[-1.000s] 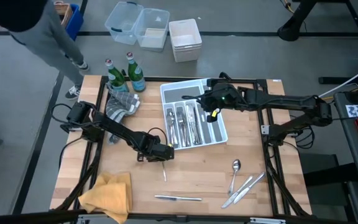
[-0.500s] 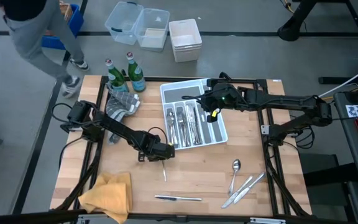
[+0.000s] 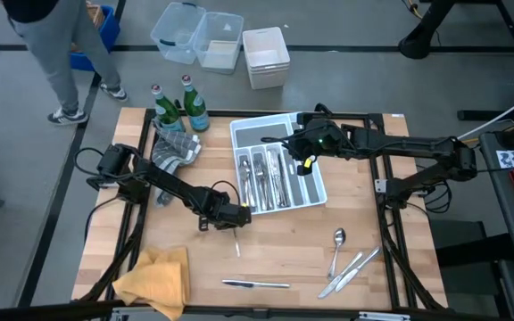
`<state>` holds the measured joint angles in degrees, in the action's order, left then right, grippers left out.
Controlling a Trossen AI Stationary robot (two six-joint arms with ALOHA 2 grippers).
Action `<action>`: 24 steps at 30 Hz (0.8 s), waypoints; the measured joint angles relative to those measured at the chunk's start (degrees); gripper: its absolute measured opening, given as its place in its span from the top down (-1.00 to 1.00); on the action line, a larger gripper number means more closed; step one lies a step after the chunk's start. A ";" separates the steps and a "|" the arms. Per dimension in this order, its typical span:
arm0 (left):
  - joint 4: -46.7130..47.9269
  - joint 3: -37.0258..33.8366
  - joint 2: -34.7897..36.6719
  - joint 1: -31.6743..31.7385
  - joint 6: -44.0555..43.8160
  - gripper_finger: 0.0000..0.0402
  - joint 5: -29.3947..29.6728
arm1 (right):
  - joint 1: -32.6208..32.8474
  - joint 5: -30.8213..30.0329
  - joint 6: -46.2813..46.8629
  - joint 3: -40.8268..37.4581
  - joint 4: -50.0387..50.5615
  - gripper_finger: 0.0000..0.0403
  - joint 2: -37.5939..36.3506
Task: Sort silverware
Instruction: Put the silver fork into the silverware tray
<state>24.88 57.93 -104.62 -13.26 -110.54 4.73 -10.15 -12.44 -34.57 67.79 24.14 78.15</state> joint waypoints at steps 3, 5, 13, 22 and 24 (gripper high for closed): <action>-0.04 0.00 0.00 -0.01 0.00 0.96 0.20 | 0.00 0.01 0.00 0.00 0.00 0.60 0.00; -0.04 0.00 0.00 -0.07 0.00 0.95 0.29 | 0.00 0.01 0.00 0.00 0.00 0.60 0.00; 0.37 -0.20 1.60 -0.68 1.48 0.97 1.01 | 0.00 0.01 0.00 0.00 -0.02 0.60 0.00; 0.20 -0.24 2.29 -0.68 1.68 1.00 0.93 | 0.00 0.03 0.00 0.00 0.14 0.60 0.00; 0.10 -0.24 2.29 -0.66 1.98 1.00 0.73 | 0.00 0.03 0.00 0.00 0.41 0.60 0.00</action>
<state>24.99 57.69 -102.32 -13.92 -108.56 5.45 -10.15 -12.40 -34.57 67.79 24.55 78.15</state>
